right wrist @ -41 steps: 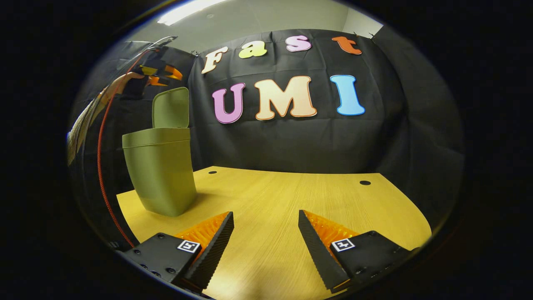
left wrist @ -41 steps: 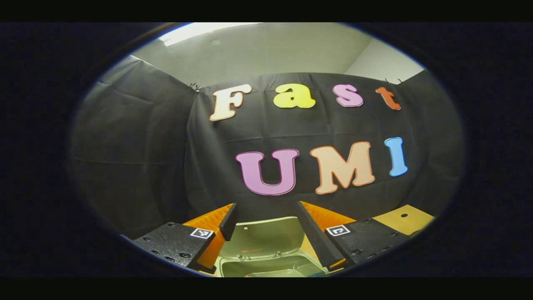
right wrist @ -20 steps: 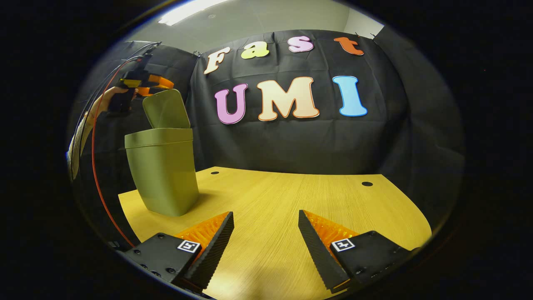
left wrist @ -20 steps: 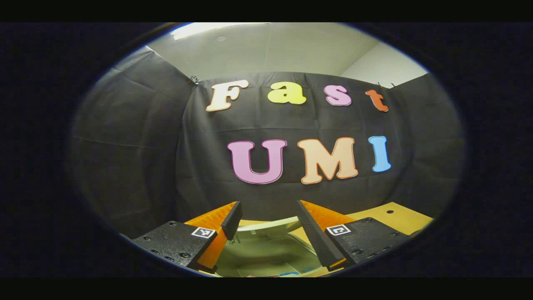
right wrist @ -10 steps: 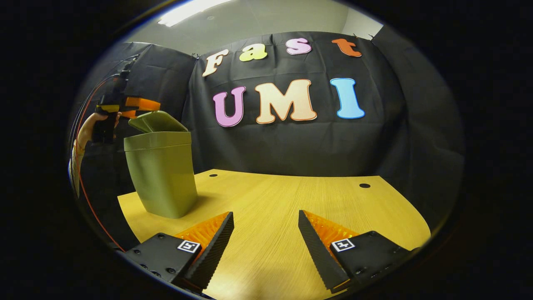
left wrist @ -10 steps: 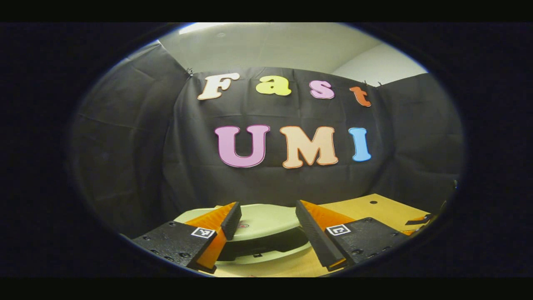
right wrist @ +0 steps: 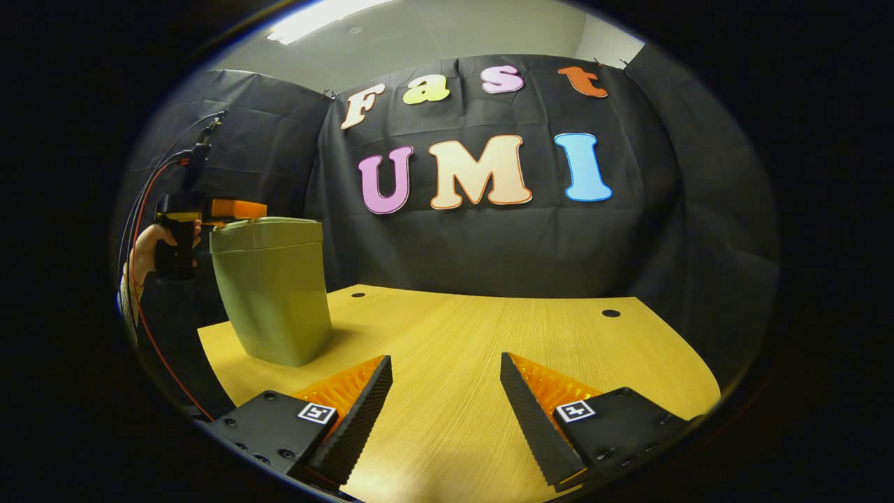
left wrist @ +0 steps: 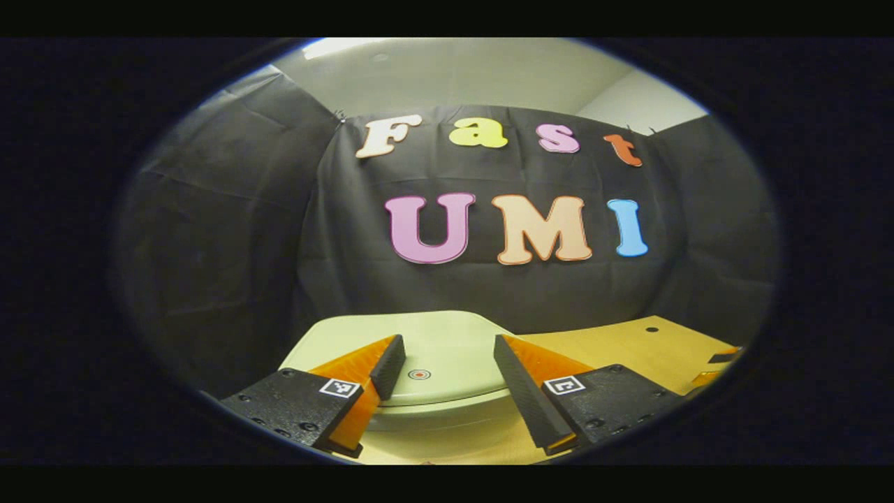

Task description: Press the lid of the desktop garbage bin to open it, pick up the crumpled paper on the desktop and throw it into the bin, then pick up the pop can on the desktop and drop it into the bin, and finally close the garbage bin lid.

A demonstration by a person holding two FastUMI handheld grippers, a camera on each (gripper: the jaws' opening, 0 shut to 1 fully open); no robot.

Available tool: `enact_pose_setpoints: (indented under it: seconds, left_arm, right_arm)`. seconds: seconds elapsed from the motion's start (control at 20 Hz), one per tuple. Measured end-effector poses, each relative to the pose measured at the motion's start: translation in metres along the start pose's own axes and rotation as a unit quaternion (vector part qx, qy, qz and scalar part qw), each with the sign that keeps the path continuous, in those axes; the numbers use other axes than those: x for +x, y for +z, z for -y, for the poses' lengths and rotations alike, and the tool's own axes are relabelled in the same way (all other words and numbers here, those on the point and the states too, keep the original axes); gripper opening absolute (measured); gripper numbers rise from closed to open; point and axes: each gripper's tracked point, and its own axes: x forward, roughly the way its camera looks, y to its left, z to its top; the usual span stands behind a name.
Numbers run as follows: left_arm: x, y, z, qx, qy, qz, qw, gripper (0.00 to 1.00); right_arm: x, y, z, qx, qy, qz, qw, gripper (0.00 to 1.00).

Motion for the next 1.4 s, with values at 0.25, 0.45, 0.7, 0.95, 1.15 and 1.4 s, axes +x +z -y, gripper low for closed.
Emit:
enact_pose_setpoints:
  seconds: [0.25,0.45,0.7,0.95,1.15,1.4]
  left_arm:
    - [0.001,-0.003,-0.002,-0.004,0.015,0.02,1.0,0.82]
    - [0.0,-0.002,0.0,0.006,0.021,0.035,0.999,0.83]
    - [0.0,-0.005,0.003,0.01,0.016,0.031,0.999,0.85]
    - [0.002,0.002,-0.008,0.021,0.032,0.036,0.999,0.9]
    - [-0.002,0.02,-0.02,0.034,0.052,0.052,0.997,0.93]
    - [-0.028,0.06,0.012,0.024,-0.002,0.104,0.994,0.93]
  right_arm:
    - [0.001,0.0,0.001,0.002,-0.001,0.001,1.0,0.98]
    - [0.0,-0.001,-0.003,0.003,0.005,0.001,1.0,0.98]
    - [-0.003,0.002,-0.011,-0.005,0.013,0.005,1.0,0.98]
    - [-0.007,0.006,-0.014,-0.012,0.014,0.013,1.0,0.98]
    - [-0.008,0.008,-0.011,-0.009,0.008,0.014,1.0,0.98]
    - [-0.006,0.007,-0.007,-0.011,-0.004,0.016,1.0,0.98]
